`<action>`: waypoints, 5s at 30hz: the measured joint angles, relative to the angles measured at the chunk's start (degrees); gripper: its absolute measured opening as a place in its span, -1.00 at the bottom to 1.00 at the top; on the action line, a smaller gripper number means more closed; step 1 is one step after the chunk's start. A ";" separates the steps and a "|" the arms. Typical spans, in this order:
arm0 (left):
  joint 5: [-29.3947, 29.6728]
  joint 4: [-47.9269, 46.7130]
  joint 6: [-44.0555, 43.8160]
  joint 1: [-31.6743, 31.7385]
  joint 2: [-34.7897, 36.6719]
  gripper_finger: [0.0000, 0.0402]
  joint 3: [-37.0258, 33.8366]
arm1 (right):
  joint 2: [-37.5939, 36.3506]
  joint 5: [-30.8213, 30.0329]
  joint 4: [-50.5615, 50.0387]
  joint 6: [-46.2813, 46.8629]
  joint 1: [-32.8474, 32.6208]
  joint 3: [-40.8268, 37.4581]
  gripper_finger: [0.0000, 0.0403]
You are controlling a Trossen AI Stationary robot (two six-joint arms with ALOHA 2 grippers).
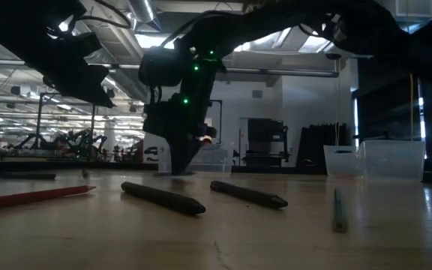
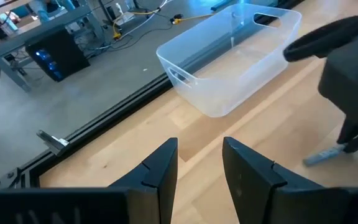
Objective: Sort crayons/erasers/pens/pencils in bins
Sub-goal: Put the top gray crayon into the right transparent bin, then put the gray crayon into the right transparent bin
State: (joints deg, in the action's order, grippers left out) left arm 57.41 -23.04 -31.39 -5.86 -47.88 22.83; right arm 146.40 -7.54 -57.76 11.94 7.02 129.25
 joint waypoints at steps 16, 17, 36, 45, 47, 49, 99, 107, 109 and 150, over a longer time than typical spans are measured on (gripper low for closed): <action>0.63 -4.45 -4.53 -1.12 0.00 -0.40 0.00 | -16.78 -2.85 6.28 7.12 -0.41 -23.37 -0.95; 0.63 -4.47 -4.53 -1.12 0.00 -0.40 0.00 | -18.94 -4.06 6.58 7.94 -0.13 -26.16 -0.96; 3.50 -2.74 -4.57 -1.01 0.00 -0.40 0.00 | -38.60 6.54 43.03 16.07 6.19 -60.03 -0.76; 3.56 -2.55 -4.15 -0.84 0.00 -0.40 0.00 | -28.19 4.07 32.94 9.54 5.37 -46.61 -0.50; 3.56 -2.58 -4.07 -0.81 0.00 -0.40 0.00 | -26.47 2.99 30.73 7.95 5.09 -44.23 -0.49; 3.50 -2.88 -4.07 -0.79 0.00 -0.40 0.00 | -24.78 2.71 30.13 6.61 5.03 -42.43 -0.49; 4.51 -1.72 -7.11 -2.34 -3.73 -0.40 -1.03 | -66.00 -30.79 15.93 22.75 17.94 -78.06 -0.87; 4.34 -0.09 -6.77 1.20 -7.04 -0.40 -1.03 | -67.32 -30.48 19.62 26.62 27.83 -87.04 -0.84; 3.32 1.07 -5.76 1.70 -7.67 -0.40 -1.03 | -67.31 -29.71 19.95 26.58 29.28 -88.59 -0.81; -35.05 -3.26 7.32 7.38 -8.26 -0.40 2.29 | -35.23 8.11 75.37 -10.93 2.35 -62.64 -0.42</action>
State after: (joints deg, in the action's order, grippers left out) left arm 22.36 -26.30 -24.07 1.52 -56.14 25.12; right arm 111.17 0.57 17.61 1.01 9.37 66.61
